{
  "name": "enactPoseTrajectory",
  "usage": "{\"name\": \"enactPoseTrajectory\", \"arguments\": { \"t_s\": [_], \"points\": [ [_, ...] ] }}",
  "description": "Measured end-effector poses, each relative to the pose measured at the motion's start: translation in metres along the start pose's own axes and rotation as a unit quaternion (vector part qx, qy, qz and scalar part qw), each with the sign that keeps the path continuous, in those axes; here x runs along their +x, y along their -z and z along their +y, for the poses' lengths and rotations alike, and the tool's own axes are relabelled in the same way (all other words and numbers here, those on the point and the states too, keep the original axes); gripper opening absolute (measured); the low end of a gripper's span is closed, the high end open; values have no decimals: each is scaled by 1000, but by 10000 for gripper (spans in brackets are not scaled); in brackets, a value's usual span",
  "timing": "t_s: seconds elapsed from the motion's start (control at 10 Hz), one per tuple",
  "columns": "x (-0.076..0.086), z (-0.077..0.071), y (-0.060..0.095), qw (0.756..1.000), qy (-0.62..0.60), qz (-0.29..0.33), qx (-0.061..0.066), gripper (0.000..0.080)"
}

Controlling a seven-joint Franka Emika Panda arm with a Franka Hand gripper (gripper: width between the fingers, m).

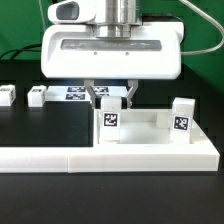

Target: Assemble square table

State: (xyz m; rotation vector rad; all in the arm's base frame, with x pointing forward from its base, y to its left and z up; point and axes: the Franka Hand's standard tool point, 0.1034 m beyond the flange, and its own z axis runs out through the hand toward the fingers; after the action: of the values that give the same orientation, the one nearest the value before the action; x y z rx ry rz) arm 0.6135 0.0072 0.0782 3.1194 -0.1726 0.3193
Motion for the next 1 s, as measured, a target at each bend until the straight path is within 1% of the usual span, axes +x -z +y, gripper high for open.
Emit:
{"name": "enactPoseTrajectory", "arguments": {
  "t_s": [0.1,0.2,0.5,0.7,0.9,1.0],
  "points": [
    [0,1,0,1000,0,0,0,289],
    [1,4,1,1000,-31,1,1,289],
    [0,7,0,984,-176,2,3,290],
    [0,8,0,963,-271,3,5,290],
    [0,6,0,935,-353,2,6,290],
    [0,4,0,915,-404,0,5,290]
  ]
}}
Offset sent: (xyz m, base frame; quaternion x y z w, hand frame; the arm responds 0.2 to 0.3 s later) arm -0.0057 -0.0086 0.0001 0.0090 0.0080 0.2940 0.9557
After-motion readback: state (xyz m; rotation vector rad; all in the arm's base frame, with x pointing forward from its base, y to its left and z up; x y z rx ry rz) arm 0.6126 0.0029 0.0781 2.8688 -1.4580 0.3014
